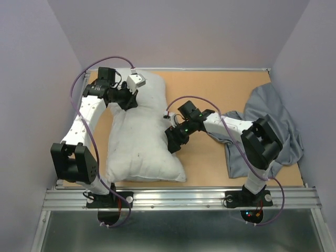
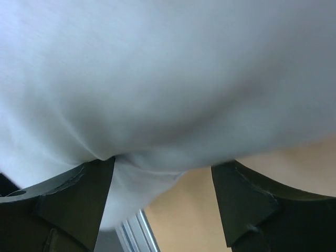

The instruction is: Put the pillow into the pillowcase

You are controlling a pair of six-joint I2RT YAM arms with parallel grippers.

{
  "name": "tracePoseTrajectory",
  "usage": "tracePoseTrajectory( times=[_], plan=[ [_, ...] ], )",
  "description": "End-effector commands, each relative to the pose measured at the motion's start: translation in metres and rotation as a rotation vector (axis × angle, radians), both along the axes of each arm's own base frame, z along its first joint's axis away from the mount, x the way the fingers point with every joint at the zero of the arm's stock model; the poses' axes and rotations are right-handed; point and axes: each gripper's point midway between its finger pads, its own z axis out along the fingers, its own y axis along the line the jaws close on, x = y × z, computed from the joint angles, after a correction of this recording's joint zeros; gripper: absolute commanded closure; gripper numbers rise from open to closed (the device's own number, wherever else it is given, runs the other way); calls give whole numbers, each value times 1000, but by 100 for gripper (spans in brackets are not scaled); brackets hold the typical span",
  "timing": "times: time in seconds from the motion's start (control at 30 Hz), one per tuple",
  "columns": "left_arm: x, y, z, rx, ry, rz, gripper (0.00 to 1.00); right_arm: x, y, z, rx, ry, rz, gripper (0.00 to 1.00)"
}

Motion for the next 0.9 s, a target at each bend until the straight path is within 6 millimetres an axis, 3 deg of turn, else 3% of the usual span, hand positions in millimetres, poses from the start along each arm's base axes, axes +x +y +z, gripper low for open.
tracePoseTrajectory(
  times=[0.0,0.07,0.17,0.3,0.37,0.43,0.47,0.5,0.53,0.57,0.63,0.67,0.73,0.77,0.8,0.83,0.87],
  plan=[
    [32,-48,91,-290,-174,-56,100,-17,51,34,148,-73,36,21],
    [38,-58,118,-352,-244,-69,100,-3,72,57,215,-113,-17,25],
    [48,-63,141,-388,-314,-74,100,27,88,85,244,-179,-125,27],
    [55,-54,127,-316,-250,-40,100,23,109,105,289,-204,-89,26],
    [58,-31,114,-237,-240,23,89,13,114,117,317,-229,-51,24],
    [57,-12,120,-197,-274,90,67,10,105,139,338,-278,-65,19],
    [55,-7,122,-191,-281,100,46,11,98,147,334,-311,-71,15],
    [49,-8,130,-186,-304,84,2,13,90,153,325,-346,-82,13],
    [45,-10,132,-185,-310,67,1,12,74,172,335,-409,-96,11],
    [43,-15,134,-195,-311,58,1,13,61,174,319,-411,-116,9],
    [42,-32,131,-207,-287,23,1,38,20,180,297,-436,-229,3],
    [44,-36,130,-204,-282,18,1,59,-15,191,275,-460,-325,1],
    [48,-61,116,-196,-251,-36,1,81,-54,193,212,-473,-423,0],
    [52,-69,118,-191,-267,-52,1,96,-90,189,143,-476,-492,0],
    [53,-80,116,-188,-271,-76,1,99,-108,190,116,-490,-520,0],
    [54,-103,114,-186,-276,-124,1,104,-139,176,29,-500,-563,0],
    [54,-114,103,-173,-262,-156,1,105,-143,179,16,-532,-563,0]
  ],
)
